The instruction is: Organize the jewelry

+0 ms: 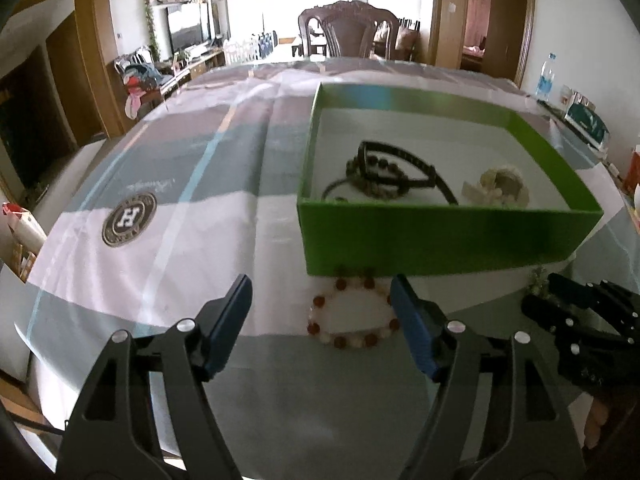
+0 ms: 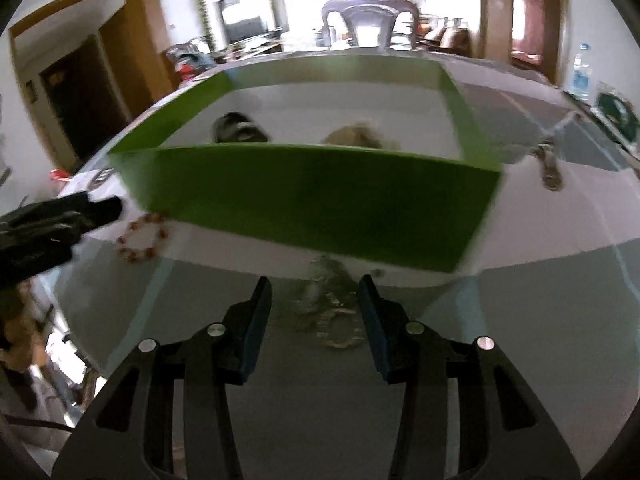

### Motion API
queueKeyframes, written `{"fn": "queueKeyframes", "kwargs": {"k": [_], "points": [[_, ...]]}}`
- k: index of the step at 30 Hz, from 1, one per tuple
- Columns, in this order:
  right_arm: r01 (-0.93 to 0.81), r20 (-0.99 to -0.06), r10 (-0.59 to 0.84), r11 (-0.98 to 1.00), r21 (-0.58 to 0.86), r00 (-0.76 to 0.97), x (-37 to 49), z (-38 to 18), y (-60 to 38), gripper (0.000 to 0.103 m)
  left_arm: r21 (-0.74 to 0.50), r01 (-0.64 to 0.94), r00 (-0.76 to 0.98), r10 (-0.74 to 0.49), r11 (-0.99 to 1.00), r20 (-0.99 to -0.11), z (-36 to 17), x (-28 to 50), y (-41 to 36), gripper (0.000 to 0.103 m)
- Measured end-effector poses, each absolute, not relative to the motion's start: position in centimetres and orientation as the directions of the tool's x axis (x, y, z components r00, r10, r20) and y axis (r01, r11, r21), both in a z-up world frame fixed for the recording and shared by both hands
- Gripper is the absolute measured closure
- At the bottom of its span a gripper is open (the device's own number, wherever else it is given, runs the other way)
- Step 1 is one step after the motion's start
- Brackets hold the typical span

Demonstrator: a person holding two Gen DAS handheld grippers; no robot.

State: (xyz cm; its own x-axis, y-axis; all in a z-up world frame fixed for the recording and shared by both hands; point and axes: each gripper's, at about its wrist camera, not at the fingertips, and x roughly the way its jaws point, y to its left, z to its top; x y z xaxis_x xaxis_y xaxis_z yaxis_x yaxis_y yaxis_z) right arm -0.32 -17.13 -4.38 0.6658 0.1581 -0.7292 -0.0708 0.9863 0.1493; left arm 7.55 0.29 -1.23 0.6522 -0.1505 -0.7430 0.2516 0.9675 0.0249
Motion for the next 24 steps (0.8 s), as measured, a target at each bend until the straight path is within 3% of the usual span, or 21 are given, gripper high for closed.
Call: {"fn": "queueKeyframes", "kwargs": {"k": [14,16,17,24], "points": [[-0.031,-0.746,0.055,0.998,0.046,0.663,-2.3,-4.6,-17.6,0.059,0.023,0.309,0.623,-0.184,0.951,-0.76,-2.2,6.9,-1.3,0.029],[-0.02,-0.743,0.042,0.999,0.038,0.668,-2.3,-4.6,-17.6,0.069,0.021,0.306,0.621,-0.183,0.952,-0.762,-2.4,6.9,-1.3,0.029],[-0.017,-0.741,0.035,0.999,0.032,0.671,-2.3,-4.6,-17.7,0.082,0.021,0.305,0.621,-0.182,0.952,-0.763,-2.3,6.9,-1.2,0.029],[-0.026,-0.724,0.081,0.996,0.086,0.685,-1.7,-4.2,-17.5,0.082,0.023,0.295,0.616,-0.172,0.955,-0.769,-2.7,6.9,-1.0,0.029]]}}
